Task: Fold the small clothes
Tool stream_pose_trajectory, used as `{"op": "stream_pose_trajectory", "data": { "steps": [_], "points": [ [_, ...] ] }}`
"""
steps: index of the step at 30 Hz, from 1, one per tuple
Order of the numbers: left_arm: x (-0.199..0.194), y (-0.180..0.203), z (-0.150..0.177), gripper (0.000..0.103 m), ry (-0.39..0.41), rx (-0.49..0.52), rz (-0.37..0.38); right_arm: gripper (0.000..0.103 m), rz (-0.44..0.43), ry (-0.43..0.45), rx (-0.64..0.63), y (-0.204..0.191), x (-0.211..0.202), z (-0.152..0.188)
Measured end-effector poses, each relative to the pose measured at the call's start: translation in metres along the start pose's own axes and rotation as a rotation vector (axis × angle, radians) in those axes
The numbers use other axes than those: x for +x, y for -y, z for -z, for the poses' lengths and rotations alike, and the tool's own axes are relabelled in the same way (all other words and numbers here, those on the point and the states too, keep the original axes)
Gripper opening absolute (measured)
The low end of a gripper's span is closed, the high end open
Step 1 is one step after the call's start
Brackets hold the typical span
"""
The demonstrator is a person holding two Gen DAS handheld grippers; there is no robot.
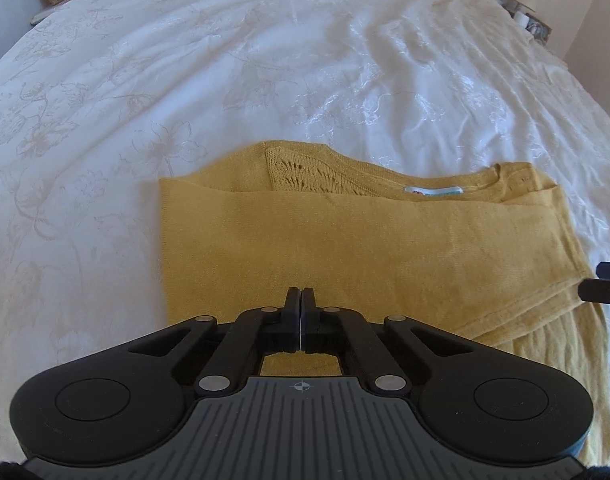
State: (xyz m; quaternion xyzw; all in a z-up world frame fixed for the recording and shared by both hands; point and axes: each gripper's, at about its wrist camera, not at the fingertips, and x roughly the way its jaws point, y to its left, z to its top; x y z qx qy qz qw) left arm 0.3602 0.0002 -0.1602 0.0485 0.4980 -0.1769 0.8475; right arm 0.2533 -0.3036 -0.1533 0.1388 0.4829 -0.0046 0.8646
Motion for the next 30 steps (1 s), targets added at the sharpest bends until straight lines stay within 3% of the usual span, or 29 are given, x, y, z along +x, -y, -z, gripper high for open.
{"op": "stream_pose_trajectory", "data": {
  "steps": [8, 14, 24, 30],
  "points": [
    [-0.068, -0.02, 0.038, 0.0, 0.032, -0.112, -0.052, 0.097, -0.028, 0.008, 0.0, -0.007, -0.017, 0.014],
    [-0.104, -0.04, 0.087, 0.0, -0.005, -0.208, -0.137, 0.097, -0.045, 0.01, -0.009, -0.013, -0.037, 0.034],
    [-0.146, -0.048, 0.167, 0.0, -0.036, -0.307, -0.244, 0.097, -0.066, -0.002, -0.007, -0.011, -0.081, 0.093],
    [-0.168, -0.044, 0.213, 0.0, -0.044, -0.332, -0.257, 0.097, -0.075, -0.057, -0.018, -0.011, -0.097, 0.137]
  ]
}}
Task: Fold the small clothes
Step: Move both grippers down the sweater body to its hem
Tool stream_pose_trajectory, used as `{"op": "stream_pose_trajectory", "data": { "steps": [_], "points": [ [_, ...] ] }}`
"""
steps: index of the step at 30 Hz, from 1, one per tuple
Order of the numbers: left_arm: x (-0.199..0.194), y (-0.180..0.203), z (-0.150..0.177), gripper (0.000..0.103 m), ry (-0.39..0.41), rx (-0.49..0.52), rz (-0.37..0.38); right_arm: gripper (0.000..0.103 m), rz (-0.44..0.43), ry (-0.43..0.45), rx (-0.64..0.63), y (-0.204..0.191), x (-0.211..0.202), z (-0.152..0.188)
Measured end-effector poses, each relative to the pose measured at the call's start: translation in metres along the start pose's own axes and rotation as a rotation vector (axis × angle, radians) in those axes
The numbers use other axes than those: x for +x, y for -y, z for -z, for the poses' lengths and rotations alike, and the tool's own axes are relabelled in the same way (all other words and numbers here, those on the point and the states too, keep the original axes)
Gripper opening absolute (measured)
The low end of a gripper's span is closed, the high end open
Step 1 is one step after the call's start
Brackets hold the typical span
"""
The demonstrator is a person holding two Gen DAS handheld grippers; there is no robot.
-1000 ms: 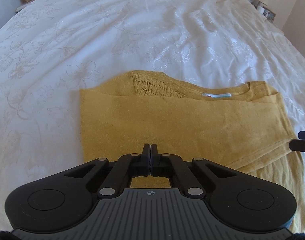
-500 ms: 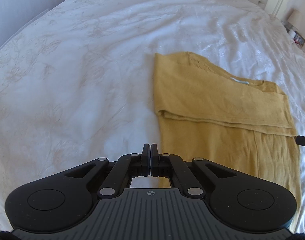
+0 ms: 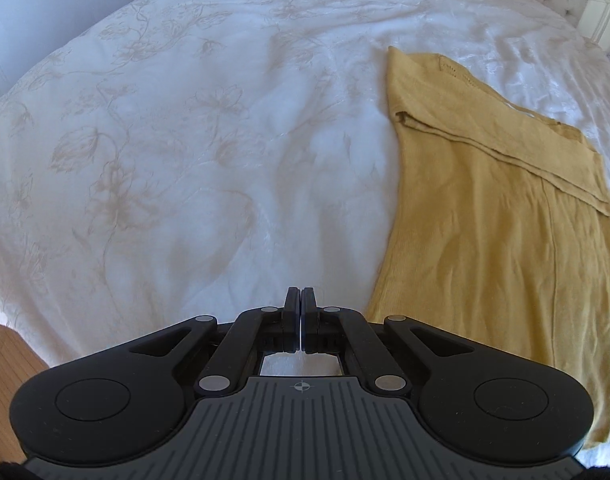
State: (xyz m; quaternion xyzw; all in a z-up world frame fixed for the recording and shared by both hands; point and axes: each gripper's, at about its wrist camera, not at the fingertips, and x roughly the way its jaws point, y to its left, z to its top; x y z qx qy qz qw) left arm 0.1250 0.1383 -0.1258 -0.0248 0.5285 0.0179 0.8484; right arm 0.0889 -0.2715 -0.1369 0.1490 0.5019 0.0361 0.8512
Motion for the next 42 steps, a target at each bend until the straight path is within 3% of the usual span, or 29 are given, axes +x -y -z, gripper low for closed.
{"op": "stream_pose_trajectory", "data": {
  "steps": [6, 8, 9, 10, 13, 24, 35, 42],
  "points": [
    [-0.003, -0.019, 0.029, 0.004, -0.022, 0.039, 0.056, 0.097, 0.04, 0.013, 0.061, -0.008, -0.02, 0.039],
    [-0.002, -0.024, 0.033, 0.021, -0.019, 0.055, 0.087, 0.097, 0.061, 0.018, 0.099, -0.01, -0.025, 0.051],
    [-0.003, -0.027, 0.037, 0.04, -0.015, 0.069, 0.101, 0.097, 0.072, 0.02, 0.116, -0.011, -0.026, 0.056],
    [-0.005, -0.028, 0.039, 0.051, -0.006, 0.077, 0.112, 0.098, 0.084, 0.021, 0.14, -0.013, -0.028, 0.061],
    [-0.011, -0.029, 0.047, 0.07, 0.027, 0.105, 0.151, 0.098, 0.09, 0.026, 0.182, -0.017, -0.033, 0.075],
    [0.004, -0.001, 0.056, 0.07, 0.025, 0.219, 0.284, 0.101, 0.109, 0.026, 0.242, -0.021, -0.041, 0.106],
    [0.047, 0.026, 0.058, 0.07, -0.087, 0.276, 0.319, 0.102, 0.036, -0.015, 0.305, 0.002, -0.023, 0.111],
    [0.061, 0.027, 0.058, 0.079, -0.119, 0.22, 0.328, 0.102, 0.007, -0.09, 0.346, 0.021, 0.001, 0.117]
  ]
}}
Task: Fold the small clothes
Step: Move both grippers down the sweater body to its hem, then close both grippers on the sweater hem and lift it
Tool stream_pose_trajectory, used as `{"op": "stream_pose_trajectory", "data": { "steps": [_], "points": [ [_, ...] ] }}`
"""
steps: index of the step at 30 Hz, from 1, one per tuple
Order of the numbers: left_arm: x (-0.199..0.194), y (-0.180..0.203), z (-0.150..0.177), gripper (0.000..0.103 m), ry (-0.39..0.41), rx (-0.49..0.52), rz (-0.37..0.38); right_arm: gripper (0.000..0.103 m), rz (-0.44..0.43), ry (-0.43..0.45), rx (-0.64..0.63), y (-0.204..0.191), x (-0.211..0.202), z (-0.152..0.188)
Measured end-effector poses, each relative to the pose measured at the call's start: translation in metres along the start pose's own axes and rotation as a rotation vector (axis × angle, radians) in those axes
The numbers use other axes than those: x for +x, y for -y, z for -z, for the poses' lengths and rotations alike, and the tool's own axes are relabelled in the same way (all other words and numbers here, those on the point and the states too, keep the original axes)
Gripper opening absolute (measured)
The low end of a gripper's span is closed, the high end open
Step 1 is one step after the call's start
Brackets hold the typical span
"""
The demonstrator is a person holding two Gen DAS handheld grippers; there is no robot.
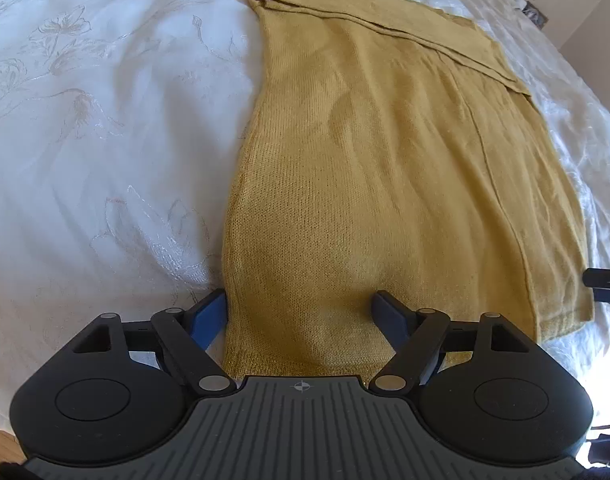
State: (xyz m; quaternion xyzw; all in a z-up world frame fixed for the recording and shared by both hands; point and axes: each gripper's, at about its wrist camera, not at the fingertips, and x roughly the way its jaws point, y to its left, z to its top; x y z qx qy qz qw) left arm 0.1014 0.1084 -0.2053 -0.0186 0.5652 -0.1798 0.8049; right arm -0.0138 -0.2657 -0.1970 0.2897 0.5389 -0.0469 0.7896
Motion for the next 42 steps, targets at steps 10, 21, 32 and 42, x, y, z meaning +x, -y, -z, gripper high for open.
{"op": "stream_pose_trajectory", "data": {
  "steps": [10, 21, 32, 42],
  "points": [
    [0.006, 0.002, 0.0, 0.089, -0.007, -0.02, 0.01, 0.103, -0.099, -0.045, 0.04, 0.017, 0.014, -0.002],
    [0.003, 0.001, 0.002, 0.088, -0.004, -0.022, 0.022, 0.103, -0.113, -0.037, 0.03, 0.02, 0.009, -0.001],
    [-0.008, 0.001, 0.014, 0.048, 0.01, -0.04, 0.006, 0.103, -0.041, -0.087, -0.04, -0.007, 0.017, 0.007],
    [-0.018, 0.01, 0.014, 0.01, 0.039, -0.063, 0.042, 0.018, -0.104, -0.075, -0.022, -0.01, 0.003, 0.01]
  ]
}}
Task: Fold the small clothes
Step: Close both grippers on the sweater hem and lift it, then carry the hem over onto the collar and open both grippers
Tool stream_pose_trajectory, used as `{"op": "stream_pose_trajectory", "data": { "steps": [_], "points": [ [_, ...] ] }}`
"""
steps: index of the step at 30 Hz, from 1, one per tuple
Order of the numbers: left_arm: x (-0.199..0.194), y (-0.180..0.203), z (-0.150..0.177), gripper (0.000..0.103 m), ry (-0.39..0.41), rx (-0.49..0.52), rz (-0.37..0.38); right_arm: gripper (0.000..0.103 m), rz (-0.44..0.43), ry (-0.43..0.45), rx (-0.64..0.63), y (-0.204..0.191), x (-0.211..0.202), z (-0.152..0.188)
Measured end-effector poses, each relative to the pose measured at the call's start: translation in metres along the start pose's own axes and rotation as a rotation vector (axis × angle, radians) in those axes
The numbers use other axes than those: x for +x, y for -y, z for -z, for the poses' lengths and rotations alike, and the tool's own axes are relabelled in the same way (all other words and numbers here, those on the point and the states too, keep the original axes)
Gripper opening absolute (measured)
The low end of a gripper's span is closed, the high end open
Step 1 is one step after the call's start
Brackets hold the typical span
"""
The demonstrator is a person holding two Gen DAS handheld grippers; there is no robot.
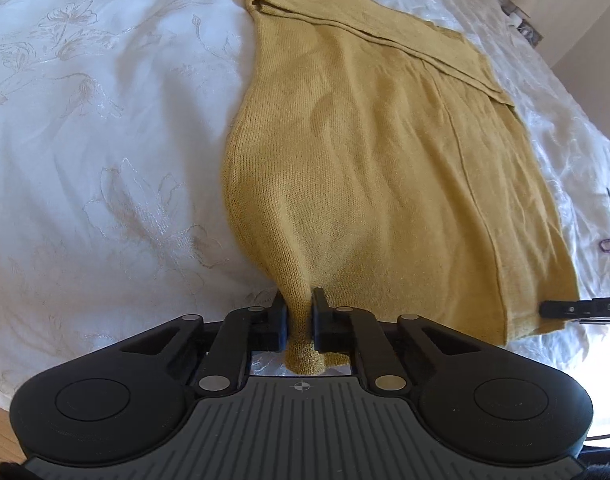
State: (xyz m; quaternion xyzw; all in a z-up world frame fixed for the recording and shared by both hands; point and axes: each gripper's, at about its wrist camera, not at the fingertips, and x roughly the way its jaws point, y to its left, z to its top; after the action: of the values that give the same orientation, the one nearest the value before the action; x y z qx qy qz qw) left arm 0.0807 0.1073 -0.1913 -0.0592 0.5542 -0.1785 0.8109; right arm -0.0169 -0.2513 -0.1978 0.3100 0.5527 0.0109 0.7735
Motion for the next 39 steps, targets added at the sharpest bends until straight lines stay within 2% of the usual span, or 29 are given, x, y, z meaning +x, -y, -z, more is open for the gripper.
{"op": "stream_pose_trajectory", "data": {
  "steps": [6, 12, 18, 25, 33, 39],
  "points": [
    [-0.028, -0.003, -0.009, 0.008, 0.076, -0.051, 0.035, 0.017, -0.065, 0.12, 0.0, -0.005, -0.035, -0.001],
    [-0.055, 0.003, -0.042, 0.008, 0.192, -0.101, 0.063, 0.017, -0.116, 0.215, -0.04, -0.019, -0.064, -0.025],
    [-0.063, 0.014, -0.094, 0.008, 0.293, -0.121, 0.065, 0.017, -0.156, 0.295, -0.08, -0.034, -0.074, -0.074],
    [-0.057, 0.027, -0.166, 0.008, 0.377, -0.114, 0.063, 0.016, -0.2, 0.373, -0.111, -0.035, -0.076, -0.152],
    [-0.028, 0.032, -0.233, 0.008, 0.413, -0.122, 0.029, 0.016, -0.204, 0.387, -0.113, -0.032, -0.05, -0.242],
    [0.006, 0.02, -0.265, 0.008, 0.361, -0.131, 0.016, 0.016, -0.157, 0.35, -0.081, -0.031, -0.016, -0.281]
  ]
}}
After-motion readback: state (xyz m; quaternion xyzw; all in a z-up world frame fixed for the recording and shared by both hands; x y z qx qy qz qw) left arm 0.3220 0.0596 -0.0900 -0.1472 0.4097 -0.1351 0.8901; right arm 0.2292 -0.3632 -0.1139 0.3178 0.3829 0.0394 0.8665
